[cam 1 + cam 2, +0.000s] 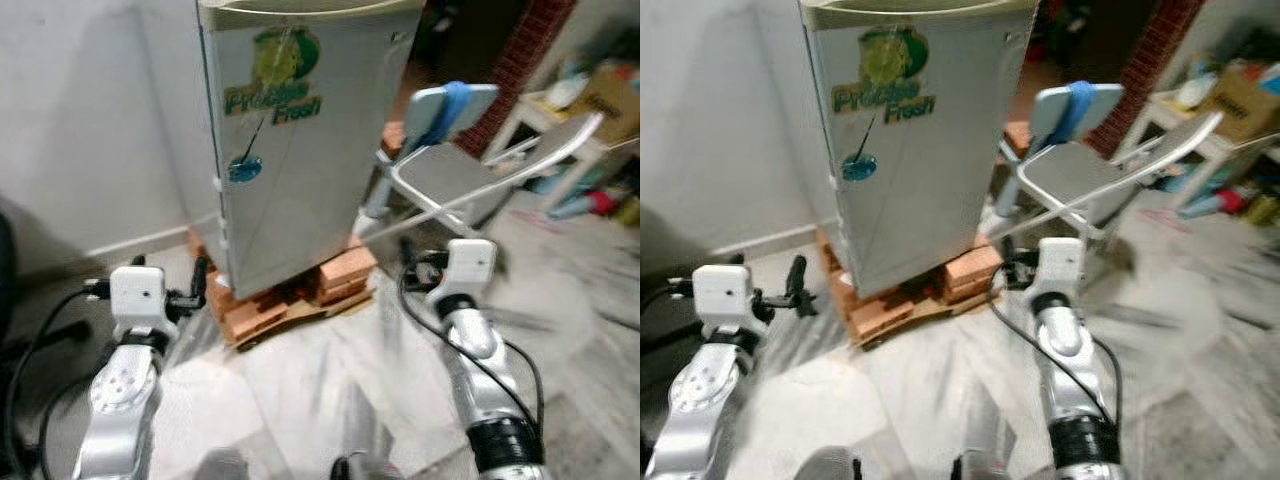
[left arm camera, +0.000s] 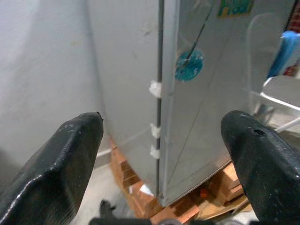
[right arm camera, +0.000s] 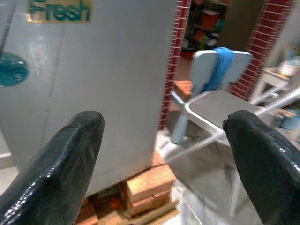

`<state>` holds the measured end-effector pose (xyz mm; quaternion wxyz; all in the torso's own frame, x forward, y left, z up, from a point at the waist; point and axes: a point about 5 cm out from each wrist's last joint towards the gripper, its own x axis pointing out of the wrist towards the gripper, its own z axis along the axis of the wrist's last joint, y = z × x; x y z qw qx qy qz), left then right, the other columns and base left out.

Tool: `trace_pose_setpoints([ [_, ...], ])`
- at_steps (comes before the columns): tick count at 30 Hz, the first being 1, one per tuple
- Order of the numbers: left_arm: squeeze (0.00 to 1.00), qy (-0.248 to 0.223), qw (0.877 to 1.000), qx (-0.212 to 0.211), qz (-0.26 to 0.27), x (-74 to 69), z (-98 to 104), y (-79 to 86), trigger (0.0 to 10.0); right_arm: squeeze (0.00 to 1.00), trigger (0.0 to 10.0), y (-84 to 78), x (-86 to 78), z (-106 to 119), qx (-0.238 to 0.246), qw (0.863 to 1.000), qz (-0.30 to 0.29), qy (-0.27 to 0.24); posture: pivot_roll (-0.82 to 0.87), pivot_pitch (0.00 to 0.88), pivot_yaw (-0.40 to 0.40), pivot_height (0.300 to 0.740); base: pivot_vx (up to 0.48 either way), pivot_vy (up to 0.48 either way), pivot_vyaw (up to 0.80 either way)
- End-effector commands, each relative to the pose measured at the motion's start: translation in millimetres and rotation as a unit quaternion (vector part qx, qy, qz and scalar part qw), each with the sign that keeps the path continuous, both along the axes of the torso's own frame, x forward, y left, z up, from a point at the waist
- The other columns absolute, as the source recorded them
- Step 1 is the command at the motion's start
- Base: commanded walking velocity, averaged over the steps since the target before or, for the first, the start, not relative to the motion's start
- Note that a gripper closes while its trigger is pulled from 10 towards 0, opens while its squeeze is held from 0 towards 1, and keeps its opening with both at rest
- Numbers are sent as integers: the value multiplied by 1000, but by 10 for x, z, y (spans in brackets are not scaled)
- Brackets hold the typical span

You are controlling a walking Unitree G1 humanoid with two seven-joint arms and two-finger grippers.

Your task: Restocking fridge

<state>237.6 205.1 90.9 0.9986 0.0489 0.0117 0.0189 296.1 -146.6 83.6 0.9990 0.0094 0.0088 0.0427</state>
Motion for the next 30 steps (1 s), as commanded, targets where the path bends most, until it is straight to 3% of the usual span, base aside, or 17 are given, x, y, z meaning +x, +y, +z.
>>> trace_pose_setpoints([
  [1, 0, -8, 1000, -16, -17, 31, 31, -98, 10000, 0, 10000, -139, 7, -8, -9, 1000, -19, 4, 129, 23, -116, 740, 247, 412, -800],
  [13, 0, 1, 999, -31, -26, 14, -14, -161, 10000, 0, 10000, -111, 1, -7, -17, 1000, -9, 3, 123, 18, -119, 740, 247, 413, -800],
  [23, 0, 13, 999, -29, -12, -3, -44, -111, 10000, 0, 10000, -124, 22, -5, -17, 1000, -9, 3, 131, 30, -116, 740, 0, 449, -711],
  [30, 0, 11, 1000, -23, -12, -76, -44, -120, 10000, 0, 10000, -98, 10, -42, -15, 1000, -6, 9, 138, 35, -117, 740, 0, 456, -260],
])
